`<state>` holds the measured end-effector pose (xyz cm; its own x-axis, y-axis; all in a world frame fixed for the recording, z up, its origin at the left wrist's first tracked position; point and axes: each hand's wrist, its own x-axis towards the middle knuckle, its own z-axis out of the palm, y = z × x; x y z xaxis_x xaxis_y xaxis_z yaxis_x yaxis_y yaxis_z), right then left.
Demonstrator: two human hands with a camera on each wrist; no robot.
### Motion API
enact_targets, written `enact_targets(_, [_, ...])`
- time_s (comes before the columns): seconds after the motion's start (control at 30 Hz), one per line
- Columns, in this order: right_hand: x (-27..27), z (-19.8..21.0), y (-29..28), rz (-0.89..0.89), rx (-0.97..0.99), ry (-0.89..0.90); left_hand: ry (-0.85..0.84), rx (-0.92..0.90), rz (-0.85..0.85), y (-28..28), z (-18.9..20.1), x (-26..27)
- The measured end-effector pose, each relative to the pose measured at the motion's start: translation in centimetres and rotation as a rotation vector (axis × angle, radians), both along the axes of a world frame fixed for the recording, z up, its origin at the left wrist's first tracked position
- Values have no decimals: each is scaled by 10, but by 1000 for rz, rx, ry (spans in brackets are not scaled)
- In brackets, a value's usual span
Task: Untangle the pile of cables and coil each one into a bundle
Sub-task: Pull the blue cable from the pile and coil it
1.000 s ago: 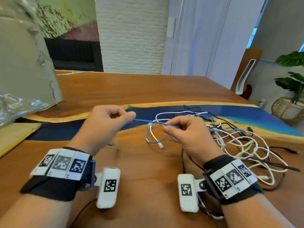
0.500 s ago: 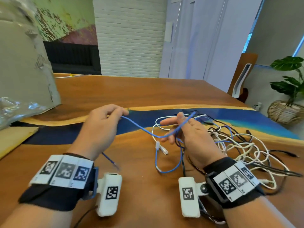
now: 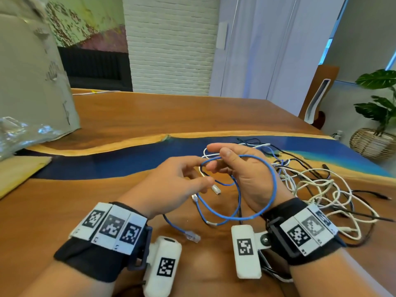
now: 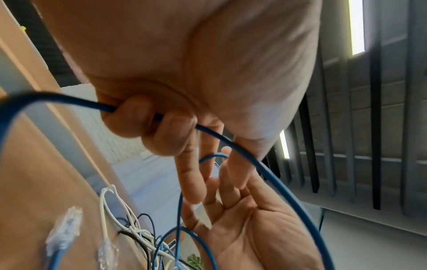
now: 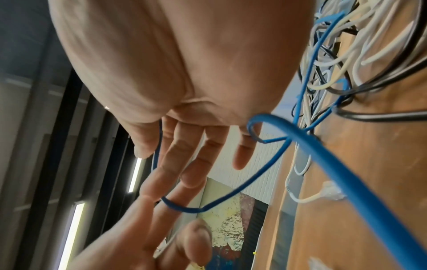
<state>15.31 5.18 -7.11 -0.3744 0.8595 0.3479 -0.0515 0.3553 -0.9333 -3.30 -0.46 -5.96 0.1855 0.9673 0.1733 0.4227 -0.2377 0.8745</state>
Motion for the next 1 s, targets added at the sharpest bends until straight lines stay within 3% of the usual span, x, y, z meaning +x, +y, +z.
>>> enact_targets(0.13, [2,2,-1,20,4,-16,-76,179,224,9,-2,-6])
enact_targets(0.27, [9,1,-1,29,-43,-187,-453,352,529,21,6,-33])
enact_targets(0.4, [13,0,2,-48,-96,-271,-629,483,757,23,13,-64])
enact_targets(0.53, [12,-1,2,-74,-151,-398,-693,490,607,18,18,-57])
enact_targets(0.67, [9,-3,1,-2,-106,-667,-609,559,437,10,23,-39])
enact_targets(0.9, [17,4,-2,-92,11,-898,-600,659,474,5,24,-41])
enact_targets(1.0, [20,3,4,-255,75,-790,-599,673,469,4,28,-45])
